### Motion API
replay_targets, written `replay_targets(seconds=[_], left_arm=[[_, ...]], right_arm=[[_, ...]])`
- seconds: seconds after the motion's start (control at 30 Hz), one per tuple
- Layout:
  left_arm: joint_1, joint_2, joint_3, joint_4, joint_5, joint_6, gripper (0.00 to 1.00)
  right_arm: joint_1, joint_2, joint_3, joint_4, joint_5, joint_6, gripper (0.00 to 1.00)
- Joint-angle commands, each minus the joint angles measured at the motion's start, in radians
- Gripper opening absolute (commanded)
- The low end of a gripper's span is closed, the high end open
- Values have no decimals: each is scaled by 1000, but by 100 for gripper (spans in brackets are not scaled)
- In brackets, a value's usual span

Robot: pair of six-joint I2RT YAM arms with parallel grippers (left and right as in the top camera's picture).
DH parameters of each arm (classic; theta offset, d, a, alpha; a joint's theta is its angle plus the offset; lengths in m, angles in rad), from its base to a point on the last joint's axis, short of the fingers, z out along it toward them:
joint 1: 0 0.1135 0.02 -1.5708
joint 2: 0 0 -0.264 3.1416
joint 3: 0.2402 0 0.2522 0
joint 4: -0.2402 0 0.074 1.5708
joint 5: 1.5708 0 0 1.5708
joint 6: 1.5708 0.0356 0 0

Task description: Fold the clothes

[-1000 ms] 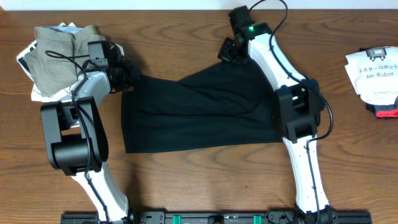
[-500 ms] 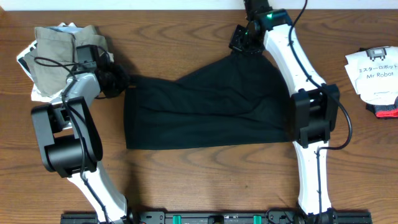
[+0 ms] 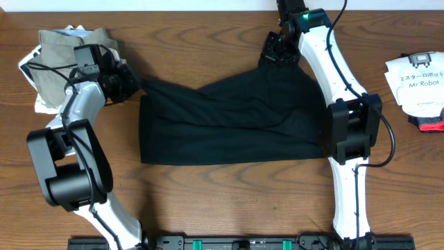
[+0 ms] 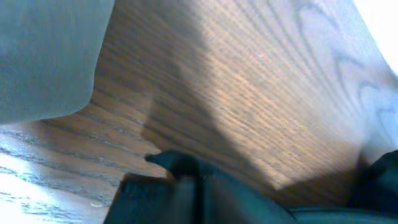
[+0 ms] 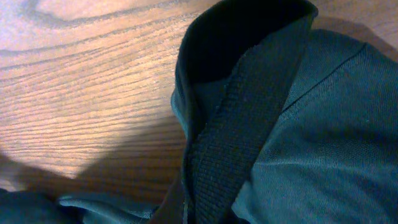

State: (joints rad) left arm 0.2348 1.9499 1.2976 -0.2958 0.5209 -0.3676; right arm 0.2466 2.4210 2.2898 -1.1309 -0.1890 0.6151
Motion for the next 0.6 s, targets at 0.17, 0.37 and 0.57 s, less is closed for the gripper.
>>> replay_targets(seconds=[0.17,0.37,0.57], left_arm=[[4,-22,10,-2,7,-4,82],[-2,-21,10,36,7,-5,85],[-39,16,10,85,7,-21,85]], right_arm=[[2,-29,21,1,9,-22,1],[18,-29,21,18,9,-17,1],[40,-29,21,32,9,-18,1]])
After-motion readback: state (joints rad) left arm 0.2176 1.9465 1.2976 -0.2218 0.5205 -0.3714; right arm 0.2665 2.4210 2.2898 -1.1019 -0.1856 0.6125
